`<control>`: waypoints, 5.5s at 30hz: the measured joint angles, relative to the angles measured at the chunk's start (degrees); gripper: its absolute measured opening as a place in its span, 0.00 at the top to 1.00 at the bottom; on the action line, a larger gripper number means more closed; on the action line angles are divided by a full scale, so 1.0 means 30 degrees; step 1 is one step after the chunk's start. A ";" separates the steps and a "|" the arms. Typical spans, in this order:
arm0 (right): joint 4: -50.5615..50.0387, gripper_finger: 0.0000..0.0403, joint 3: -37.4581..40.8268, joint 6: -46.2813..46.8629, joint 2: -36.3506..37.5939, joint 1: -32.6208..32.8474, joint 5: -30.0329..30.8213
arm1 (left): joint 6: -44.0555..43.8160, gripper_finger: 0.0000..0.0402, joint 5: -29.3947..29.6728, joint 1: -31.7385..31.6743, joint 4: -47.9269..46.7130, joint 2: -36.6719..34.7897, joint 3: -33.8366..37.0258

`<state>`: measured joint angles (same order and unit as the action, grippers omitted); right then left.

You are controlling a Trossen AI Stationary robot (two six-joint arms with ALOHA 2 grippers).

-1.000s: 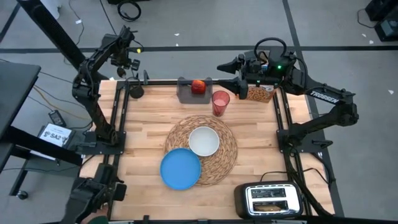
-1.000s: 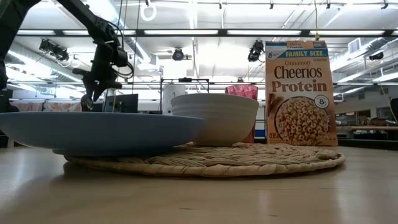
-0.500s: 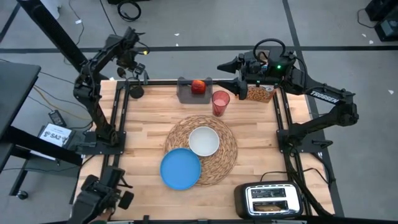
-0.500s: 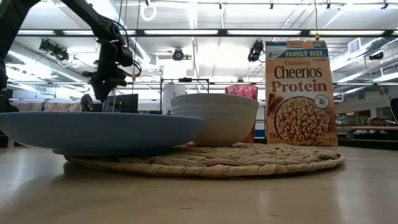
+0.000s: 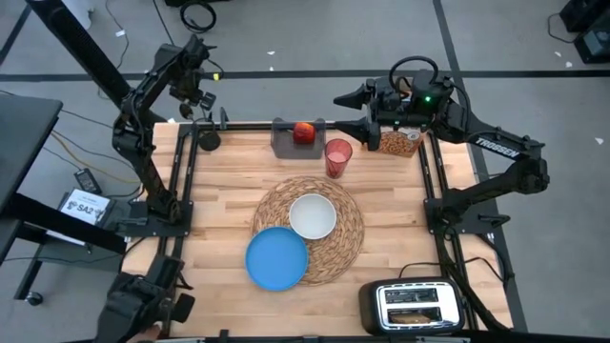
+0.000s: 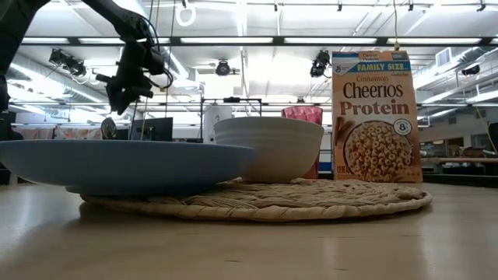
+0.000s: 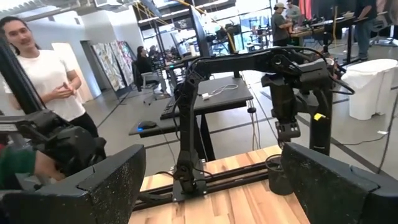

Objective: Arrange a breakfast setting
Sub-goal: Put the black spoon on the brown tablemat to the right of the white bowl

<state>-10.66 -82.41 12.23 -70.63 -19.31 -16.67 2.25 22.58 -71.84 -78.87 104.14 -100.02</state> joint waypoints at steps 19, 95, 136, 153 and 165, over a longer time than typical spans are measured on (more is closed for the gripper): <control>-0.0203 0.07 0.0000 -0.0131 0.0000 -0.0531 -0.0495 | -0.2623 0.72 0.0715 -0.0753 0.0855 0.0612 0.0865; 0.1050 0.07 0.0000 0.0546 0.0000 -0.2836 -0.0348 | 0.0260 0.68 -0.6932 -0.0491 0.1868 0.0612 0.0343; -0.0633 0.07 0.0000 0.2476 -0.0007 -0.3468 -0.0260 | -2.3465 0.66 0.9238 0.8480 0.3219 0.2115 0.2016; -0.1094 0.07 0.0000 -0.0597 -0.0007 -0.2556 -0.0350 | -2.4326 0.48 0.9674 0.8209 0.2716 0.1865 0.2009; -0.1021 0.07 0.0000 -0.0638 -0.0007 -0.2477 -0.0350 | -2.5198 0.52 0.9607 0.6808 0.3548 0.3662 0.2015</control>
<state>-13.72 -82.41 10.31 -70.65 -26.74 -17.72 -73.34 51.40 -51.42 -68.23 115.12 -93.98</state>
